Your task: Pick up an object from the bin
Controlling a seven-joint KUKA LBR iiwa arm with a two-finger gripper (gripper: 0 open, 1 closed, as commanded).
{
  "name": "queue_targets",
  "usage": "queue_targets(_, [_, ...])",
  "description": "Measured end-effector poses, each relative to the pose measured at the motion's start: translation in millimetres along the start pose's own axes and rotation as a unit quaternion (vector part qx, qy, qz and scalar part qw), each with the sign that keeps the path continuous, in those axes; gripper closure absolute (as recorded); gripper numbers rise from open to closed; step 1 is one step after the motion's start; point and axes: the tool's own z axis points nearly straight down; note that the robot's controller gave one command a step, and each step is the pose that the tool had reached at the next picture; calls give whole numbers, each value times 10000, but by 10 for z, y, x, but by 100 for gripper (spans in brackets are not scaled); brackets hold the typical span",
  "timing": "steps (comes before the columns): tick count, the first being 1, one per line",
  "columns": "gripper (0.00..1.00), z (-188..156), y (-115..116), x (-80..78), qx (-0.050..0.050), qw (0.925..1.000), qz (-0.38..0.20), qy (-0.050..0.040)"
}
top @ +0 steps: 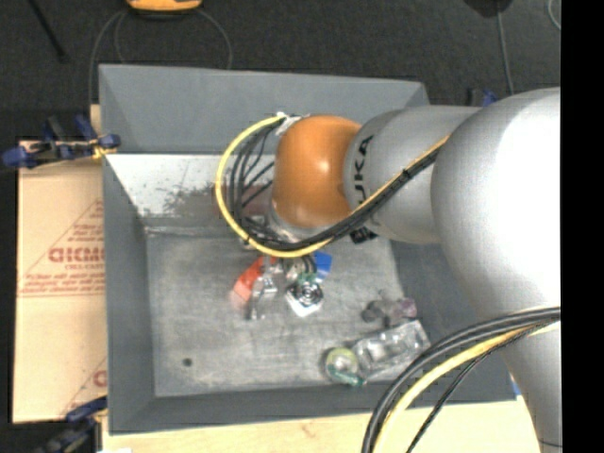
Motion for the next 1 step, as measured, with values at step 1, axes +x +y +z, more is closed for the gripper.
queue_targets(1, [100,-49,30,-41,-9,10000,-7,-69])
